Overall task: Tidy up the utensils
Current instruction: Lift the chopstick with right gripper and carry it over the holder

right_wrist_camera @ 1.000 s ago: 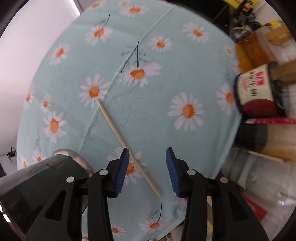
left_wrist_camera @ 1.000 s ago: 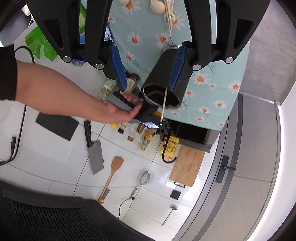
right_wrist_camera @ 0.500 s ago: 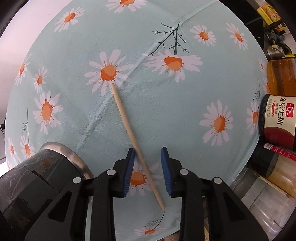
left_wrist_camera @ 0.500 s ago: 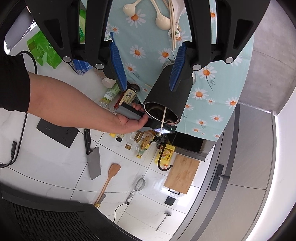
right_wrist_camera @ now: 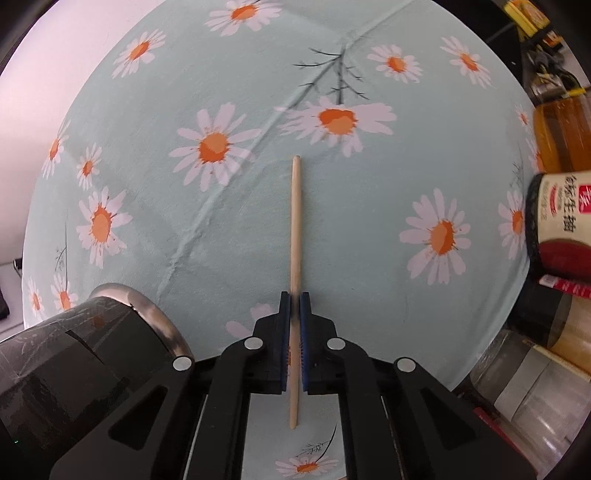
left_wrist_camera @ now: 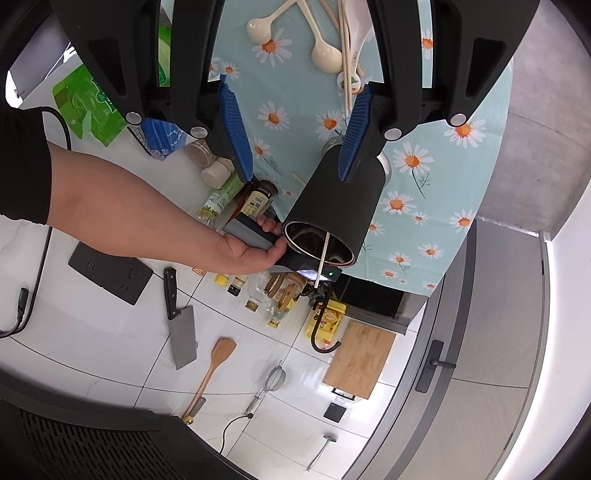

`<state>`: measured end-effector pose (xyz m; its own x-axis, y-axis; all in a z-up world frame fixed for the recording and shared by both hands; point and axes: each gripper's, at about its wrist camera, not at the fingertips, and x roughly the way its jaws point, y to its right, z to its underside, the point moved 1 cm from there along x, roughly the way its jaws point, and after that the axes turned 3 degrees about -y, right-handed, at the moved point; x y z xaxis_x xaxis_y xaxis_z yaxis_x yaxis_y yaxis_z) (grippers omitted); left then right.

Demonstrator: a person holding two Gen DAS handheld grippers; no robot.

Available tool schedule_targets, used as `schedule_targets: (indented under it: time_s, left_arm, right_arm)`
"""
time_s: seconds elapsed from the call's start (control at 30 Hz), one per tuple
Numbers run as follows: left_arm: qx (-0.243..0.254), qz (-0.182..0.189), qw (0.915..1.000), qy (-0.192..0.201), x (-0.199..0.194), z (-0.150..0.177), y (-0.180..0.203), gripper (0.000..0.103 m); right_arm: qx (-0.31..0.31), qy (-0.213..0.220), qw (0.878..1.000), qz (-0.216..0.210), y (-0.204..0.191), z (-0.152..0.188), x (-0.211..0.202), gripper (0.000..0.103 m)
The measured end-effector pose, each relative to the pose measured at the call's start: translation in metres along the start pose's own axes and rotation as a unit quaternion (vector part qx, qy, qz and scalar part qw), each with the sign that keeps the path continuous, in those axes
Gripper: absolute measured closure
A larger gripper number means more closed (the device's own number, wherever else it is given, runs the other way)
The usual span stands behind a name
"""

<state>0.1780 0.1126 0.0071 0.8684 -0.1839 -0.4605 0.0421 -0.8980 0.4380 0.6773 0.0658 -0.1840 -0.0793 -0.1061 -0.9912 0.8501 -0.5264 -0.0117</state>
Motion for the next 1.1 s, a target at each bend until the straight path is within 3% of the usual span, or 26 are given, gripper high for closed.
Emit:
schedule_targets:
  time_s: [0.27,0.47,0.57,0.83,1.1]
  left_arm:
    - [0.004,-0.005,1.0,0.003,-0.004,-0.001,-0.002,0.057]
    - [0.01,0.002,0.9999,0.004,-0.005,-0.005,-0.005,0.057]
    - [0.01,0.011,0.9999,0.002,-0.004,-0.006,-0.008,0.057]
    - [0.013,0.023,0.9997,-0.003,0.002,-0.007,-0.018,0.057]
    - [0.011,0.037,0.999,-0.02,0.005,-0.002,-0.027,0.057]
  right_arm:
    - [0.04,0.055,0.998,0.004,0.032,0.025,-0.058,0.098]
    - [0.082,0.144,0.986,0.002,0.05,0.054,-0.135,0.098]
    - [0.086,0.186,0.979,0.001,0.039,0.066,-0.167,0.098]
    - [0.119,0.334,0.934,-0.045,0.008,0.13,-0.254,0.097]
    - [0.124,0.442,0.88,-0.122,-0.029,0.168,-0.258,0.097]
